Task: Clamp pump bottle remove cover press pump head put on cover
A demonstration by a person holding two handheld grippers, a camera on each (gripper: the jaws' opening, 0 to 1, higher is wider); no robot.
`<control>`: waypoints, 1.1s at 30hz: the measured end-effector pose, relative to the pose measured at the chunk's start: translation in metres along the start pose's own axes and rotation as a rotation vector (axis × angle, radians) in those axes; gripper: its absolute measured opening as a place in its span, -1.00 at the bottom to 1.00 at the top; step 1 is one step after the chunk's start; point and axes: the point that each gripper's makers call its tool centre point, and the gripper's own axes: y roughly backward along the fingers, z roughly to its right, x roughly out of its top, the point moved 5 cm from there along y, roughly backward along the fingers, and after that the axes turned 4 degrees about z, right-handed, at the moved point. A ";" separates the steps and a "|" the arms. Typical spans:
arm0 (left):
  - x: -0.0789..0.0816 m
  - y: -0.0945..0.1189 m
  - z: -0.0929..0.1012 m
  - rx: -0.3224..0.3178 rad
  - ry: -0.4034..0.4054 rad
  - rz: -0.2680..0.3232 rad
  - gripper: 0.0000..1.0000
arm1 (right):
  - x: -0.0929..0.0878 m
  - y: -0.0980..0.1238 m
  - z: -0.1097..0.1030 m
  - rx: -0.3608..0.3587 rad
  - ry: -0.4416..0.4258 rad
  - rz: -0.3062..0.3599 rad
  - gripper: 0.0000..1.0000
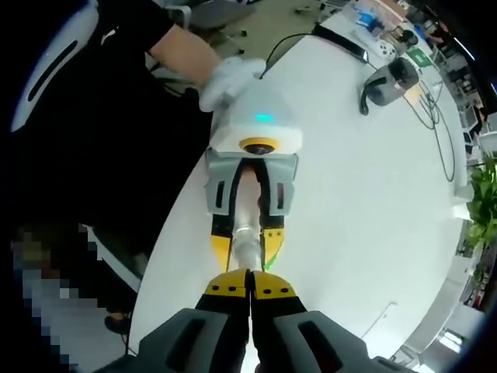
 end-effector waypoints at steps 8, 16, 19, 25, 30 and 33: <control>0.000 0.000 0.000 -0.001 0.000 -0.001 -0.69 | 0.002 -0.002 0.002 0.011 0.005 0.003 -1.00; 0.000 0.000 0.000 -0.001 -0.001 -0.001 -0.69 | 0.002 -0.003 0.000 0.035 -0.003 0.004 -1.00; 0.000 0.000 0.000 -0.001 -0.001 -0.001 -0.69 | 0.003 -0.003 0.000 0.047 0.002 0.000 -1.00; 0.000 0.000 0.000 0.000 -0.003 -0.001 -0.69 | 0.005 -0.003 -0.001 0.056 0.025 -0.022 -1.00; 0.000 0.000 -0.001 -0.001 -0.002 -0.001 -0.69 | 0.004 -0.008 -0.002 0.052 0.035 -0.028 -1.00; 0.000 0.000 -0.001 0.000 -0.002 -0.001 -0.69 | 0.004 -0.008 -0.001 0.059 0.023 -0.024 -1.00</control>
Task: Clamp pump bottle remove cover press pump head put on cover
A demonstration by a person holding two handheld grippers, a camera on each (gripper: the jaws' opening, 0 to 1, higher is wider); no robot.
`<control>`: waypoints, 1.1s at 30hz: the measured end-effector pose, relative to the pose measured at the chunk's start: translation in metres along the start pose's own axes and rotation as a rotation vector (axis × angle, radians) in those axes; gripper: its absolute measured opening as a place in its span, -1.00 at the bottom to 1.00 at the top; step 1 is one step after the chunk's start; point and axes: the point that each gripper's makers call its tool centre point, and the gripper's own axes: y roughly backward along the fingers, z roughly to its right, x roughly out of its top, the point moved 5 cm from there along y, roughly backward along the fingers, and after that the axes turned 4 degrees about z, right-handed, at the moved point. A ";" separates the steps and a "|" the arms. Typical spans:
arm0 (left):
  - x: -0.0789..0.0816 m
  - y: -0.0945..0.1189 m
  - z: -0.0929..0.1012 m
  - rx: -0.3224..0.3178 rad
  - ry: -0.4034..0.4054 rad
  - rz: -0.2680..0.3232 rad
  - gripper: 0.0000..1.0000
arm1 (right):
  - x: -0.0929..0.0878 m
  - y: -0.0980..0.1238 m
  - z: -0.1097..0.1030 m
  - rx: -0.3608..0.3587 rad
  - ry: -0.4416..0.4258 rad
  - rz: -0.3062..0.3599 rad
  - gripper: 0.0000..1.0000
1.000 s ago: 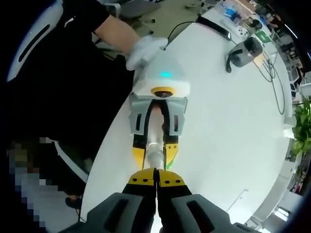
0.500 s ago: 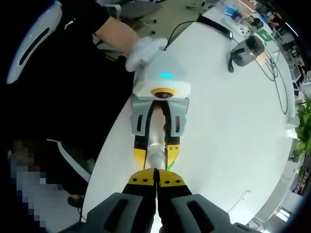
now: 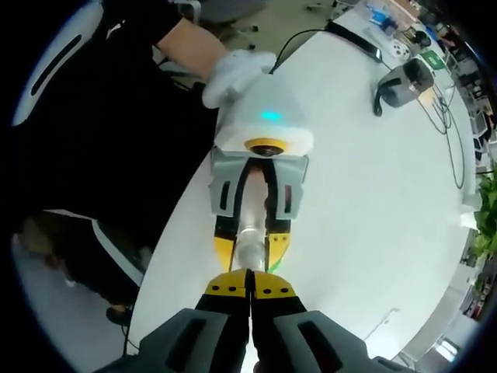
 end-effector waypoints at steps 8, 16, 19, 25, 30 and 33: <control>0.000 0.000 0.000 0.000 -0.001 0.000 -0.69 | -0.001 -0.001 -0.001 0.004 -0.025 0.015 -1.00; 0.000 0.000 0.001 0.001 0.000 0.000 -0.69 | 0.000 0.006 0.000 -0.005 -0.035 0.030 -1.00; 0.000 0.000 0.001 0.004 -0.004 0.000 -0.69 | 0.001 0.005 0.000 0.011 -0.045 0.025 -1.00; 0.000 0.000 0.000 0.004 -0.004 0.001 -0.69 | 0.001 0.005 0.001 0.019 -0.033 0.005 -1.00; 0.000 0.000 0.000 0.007 -0.005 0.001 -0.69 | 0.001 0.005 0.002 0.015 -0.028 -0.002 -1.00; 0.000 0.000 0.000 0.007 -0.001 0.000 -0.69 | 0.001 0.005 0.003 0.011 -0.029 0.003 -1.00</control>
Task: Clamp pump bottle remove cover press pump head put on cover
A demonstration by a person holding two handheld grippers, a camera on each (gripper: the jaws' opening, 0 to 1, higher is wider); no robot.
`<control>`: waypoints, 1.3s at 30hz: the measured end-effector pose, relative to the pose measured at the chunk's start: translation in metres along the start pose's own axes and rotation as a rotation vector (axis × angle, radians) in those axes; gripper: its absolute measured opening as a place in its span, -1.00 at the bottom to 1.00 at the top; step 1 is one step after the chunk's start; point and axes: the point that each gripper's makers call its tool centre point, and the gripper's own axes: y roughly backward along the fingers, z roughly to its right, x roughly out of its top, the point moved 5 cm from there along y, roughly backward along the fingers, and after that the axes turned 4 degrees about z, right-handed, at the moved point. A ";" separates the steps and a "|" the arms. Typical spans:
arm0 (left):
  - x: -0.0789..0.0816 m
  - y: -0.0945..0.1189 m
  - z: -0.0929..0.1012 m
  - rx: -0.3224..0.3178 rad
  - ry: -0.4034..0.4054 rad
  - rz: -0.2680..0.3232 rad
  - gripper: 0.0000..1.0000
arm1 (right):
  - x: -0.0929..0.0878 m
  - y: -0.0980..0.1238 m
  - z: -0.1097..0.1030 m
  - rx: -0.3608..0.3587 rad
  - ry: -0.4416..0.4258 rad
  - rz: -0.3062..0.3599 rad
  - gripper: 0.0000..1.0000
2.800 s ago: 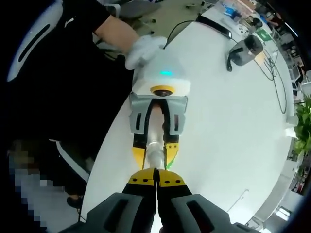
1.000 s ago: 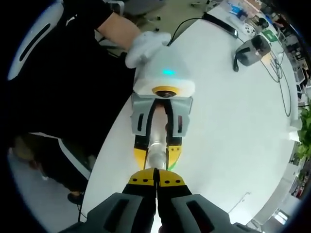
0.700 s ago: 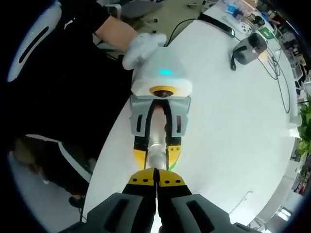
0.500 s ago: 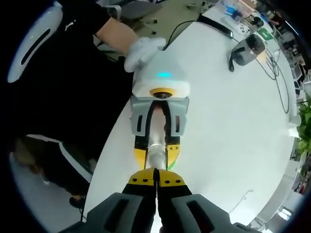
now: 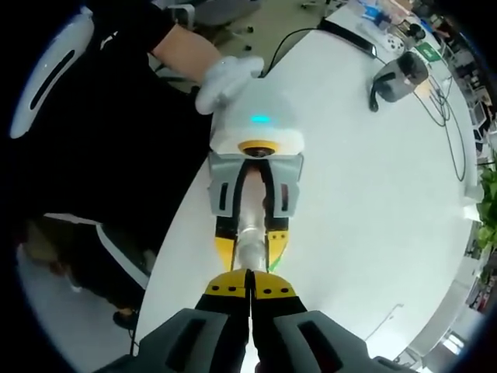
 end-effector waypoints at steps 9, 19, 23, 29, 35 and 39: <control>0.000 0.000 0.000 -0.003 0.006 0.001 -0.69 | -0.002 0.000 0.001 -0.003 -0.024 0.019 -1.00; 0.000 0.000 0.000 0.004 0.000 0.001 -0.69 | -0.002 0.000 -0.002 -0.012 -0.033 0.038 -1.00; 0.000 0.001 -0.001 -0.002 0.011 0.002 -0.69 | -0.002 0.000 -0.002 -0.004 -0.033 0.039 -1.00; 0.000 0.001 0.000 -0.008 0.016 0.000 -0.69 | -0.003 0.000 -0.003 -0.003 -0.051 0.063 -1.00; 0.000 0.001 -0.001 -0.011 0.016 0.001 -0.69 | -0.003 0.000 -0.004 -0.029 -0.059 0.056 -1.00; 0.000 0.001 0.000 -0.007 0.009 0.001 -0.69 | -0.001 0.000 -0.005 -0.033 -0.058 0.036 -1.00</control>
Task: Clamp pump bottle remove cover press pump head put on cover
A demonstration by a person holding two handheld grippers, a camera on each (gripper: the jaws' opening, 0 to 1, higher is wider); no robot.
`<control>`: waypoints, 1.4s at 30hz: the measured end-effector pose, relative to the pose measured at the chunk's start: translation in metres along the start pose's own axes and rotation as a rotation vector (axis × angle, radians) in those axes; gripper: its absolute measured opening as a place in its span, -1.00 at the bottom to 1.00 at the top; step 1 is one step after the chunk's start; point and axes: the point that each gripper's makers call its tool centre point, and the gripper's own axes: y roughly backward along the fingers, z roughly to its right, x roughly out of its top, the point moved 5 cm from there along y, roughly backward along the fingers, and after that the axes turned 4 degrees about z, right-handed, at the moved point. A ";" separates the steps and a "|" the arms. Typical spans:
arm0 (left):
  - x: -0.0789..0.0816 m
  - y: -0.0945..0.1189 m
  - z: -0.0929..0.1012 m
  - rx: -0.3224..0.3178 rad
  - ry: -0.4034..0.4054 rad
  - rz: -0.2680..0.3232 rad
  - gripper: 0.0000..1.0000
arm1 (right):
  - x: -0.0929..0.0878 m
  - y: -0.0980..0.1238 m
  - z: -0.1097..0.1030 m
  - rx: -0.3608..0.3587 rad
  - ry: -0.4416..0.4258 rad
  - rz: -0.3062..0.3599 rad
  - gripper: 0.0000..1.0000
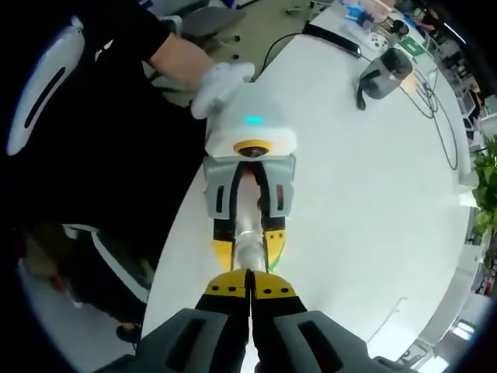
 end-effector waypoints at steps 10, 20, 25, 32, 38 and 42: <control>-0.001 0.001 -0.003 -0.001 0.001 0.000 -0.69 | 0.001 0.000 -0.001 -0.012 0.029 -0.035 -1.00; -0.001 0.001 -0.002 -0.002 0.002 0.000 -0.69 | 0.001 -0.001 0.007 0.028 0.004 -0.036 -1.00; 0.000 0.001 0.000 -0.002 0.001 0.000 -0.69 | 0.001 -0.001 0.005 0.042 0.006 -0.054 -1.00; 0.000 0.000 0.001 -0.004 0.003 0.000 -0.69 | 0.000 -0.001 0.003 0.041 -0.008 -0.046 -1.00; 0.000 0.000 0.000 -0.003 0.002 0.000 -0.69 | 0.000 -0.001 0.002 0.037 -0.009 -0.041 -1.00; 0.000 0.000 0.001 -0.003 0.003 0.001 -0.69 | -0.001 -0.004 0.000 0.026 0.002 -0.039 -1.00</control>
